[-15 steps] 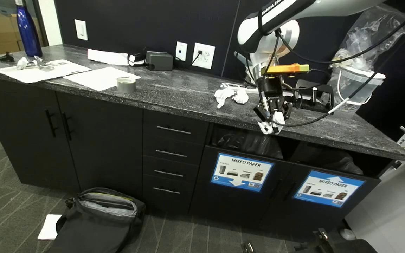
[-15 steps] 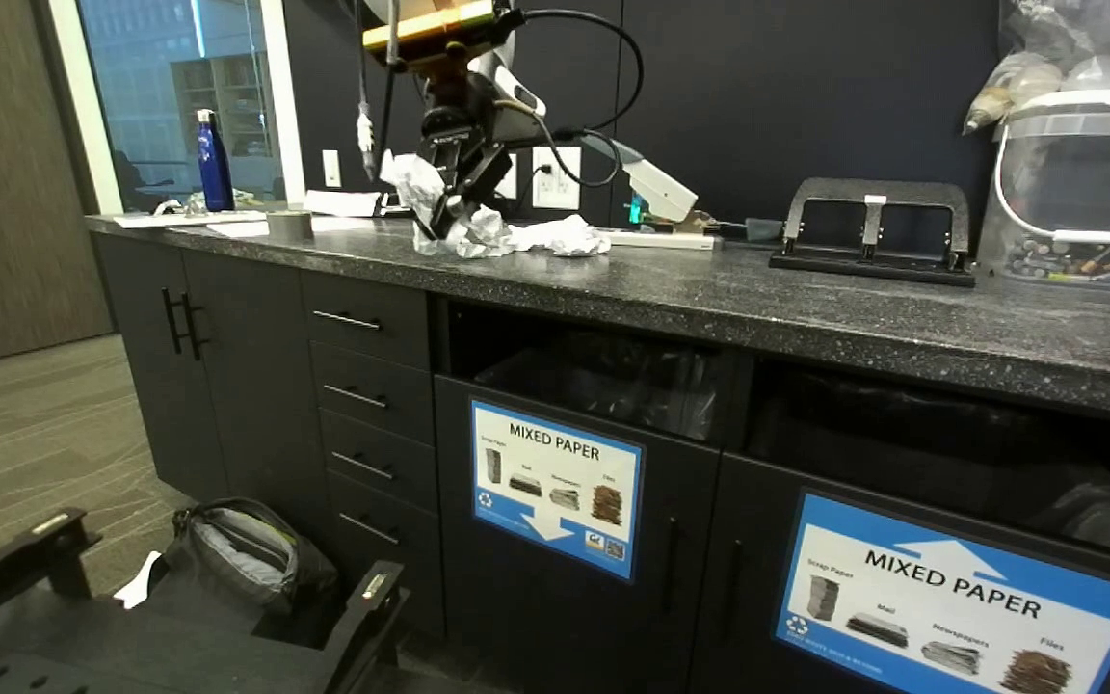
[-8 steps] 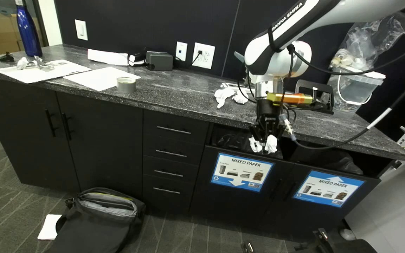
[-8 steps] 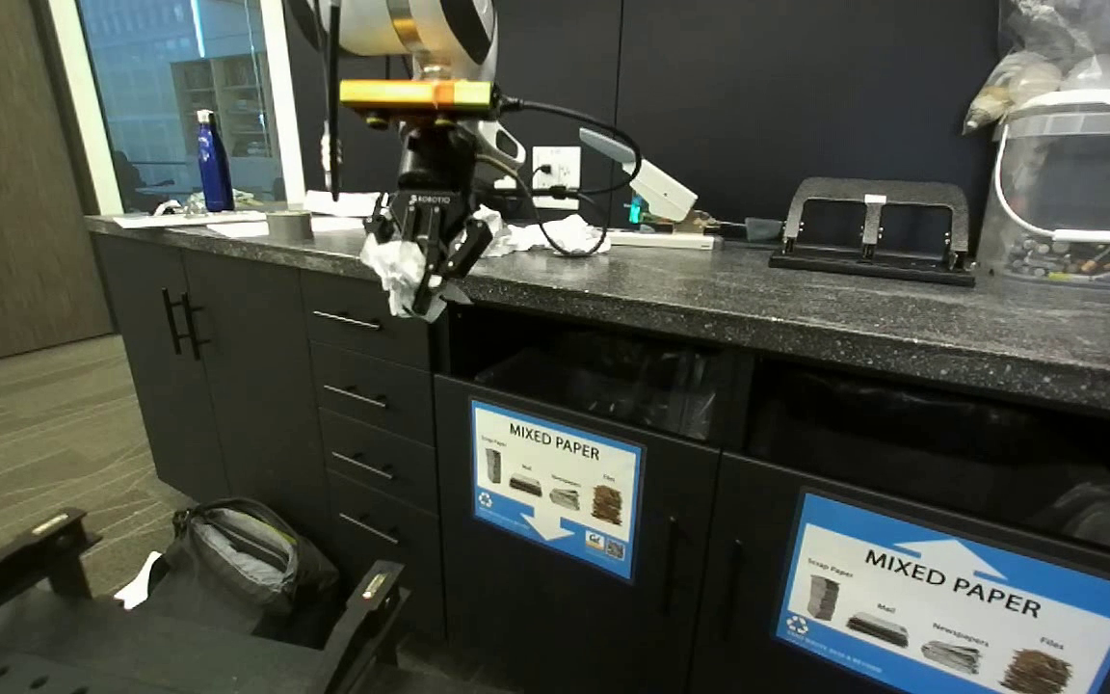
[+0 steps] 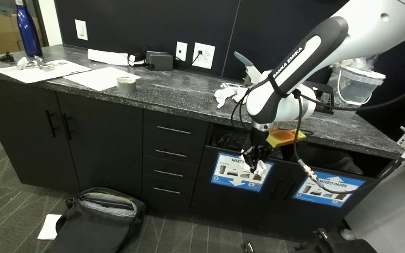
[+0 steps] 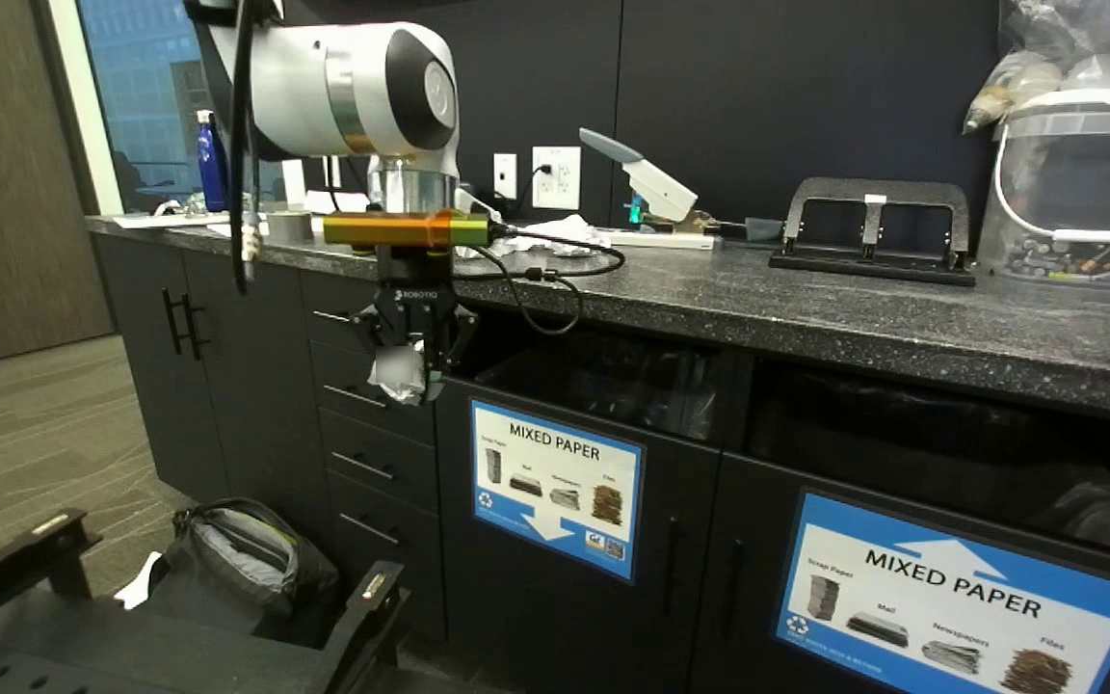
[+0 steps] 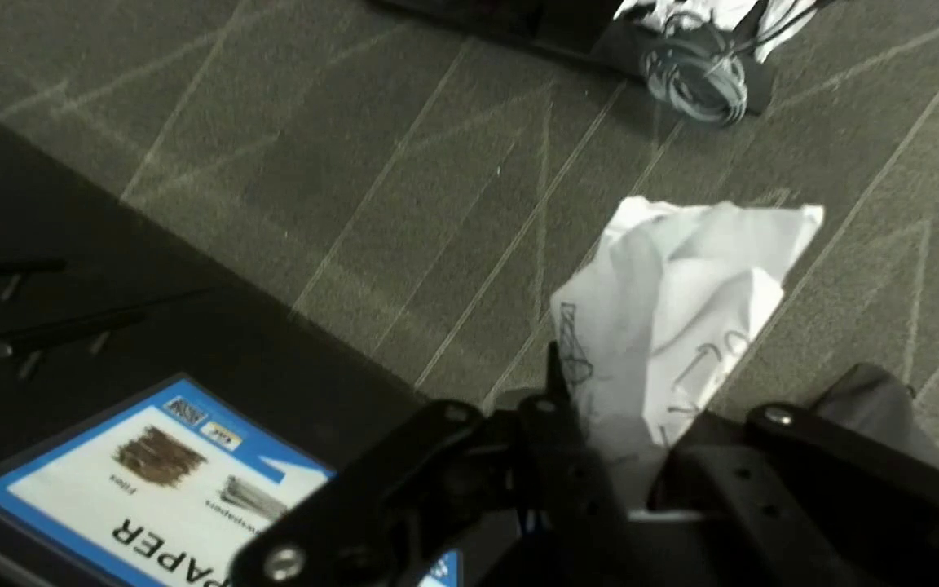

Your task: Pick up all the pieces of paper on the countertop and throw them in the bin

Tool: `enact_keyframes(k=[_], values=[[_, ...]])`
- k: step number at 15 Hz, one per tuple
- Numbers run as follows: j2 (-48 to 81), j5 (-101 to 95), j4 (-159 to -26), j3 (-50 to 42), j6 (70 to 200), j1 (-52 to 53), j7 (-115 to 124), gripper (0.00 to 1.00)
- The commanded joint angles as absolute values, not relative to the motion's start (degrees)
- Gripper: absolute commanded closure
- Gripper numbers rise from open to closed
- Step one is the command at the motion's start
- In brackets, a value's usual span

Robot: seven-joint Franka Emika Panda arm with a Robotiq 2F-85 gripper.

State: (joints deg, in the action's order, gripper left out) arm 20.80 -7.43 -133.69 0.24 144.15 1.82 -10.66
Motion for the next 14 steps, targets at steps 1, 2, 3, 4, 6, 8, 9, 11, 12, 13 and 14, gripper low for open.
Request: enact_keyframes(k=[1,2,3,4,6,8,9,11,12,13,14], values=[[27.1,-9.4,-132.7,-0.4,160.0,1.4,-8.7,0.90],[29.6,-10.0,-131.7,-1.1,164.7,1.9,-7.8,0.90],[33.1,-9.8,-130.2,-1.9,169.6,2.4,-6.4,0.90],[36.3,-9.4,-128.9,-2.7,174.5,2.9,-5.5,0.90],[43.2,-8.2,-125.7,-4.9,184.3,4.5,-3.4,0.90],[49.3,-5.1,-122.6,-5.4,192.3,4.8,-1.7,0.90],[51.6,-3.4,-120.9,-5.7,195.1,5.2,-1.0,0.90],[55.1,0.4,-117.9,-6.6,200.3,7.0,0.0,0.90],[56.3,2.5,-116.8,-7.2,202.6,8.1,0.2,0.90],[57.1,4.7,-115.8,-8.3,204.8,9.7,0.1,0.91],[57.9,7.1,-115.0,-9.3,207.0,11.4,-0.1,0.90]])
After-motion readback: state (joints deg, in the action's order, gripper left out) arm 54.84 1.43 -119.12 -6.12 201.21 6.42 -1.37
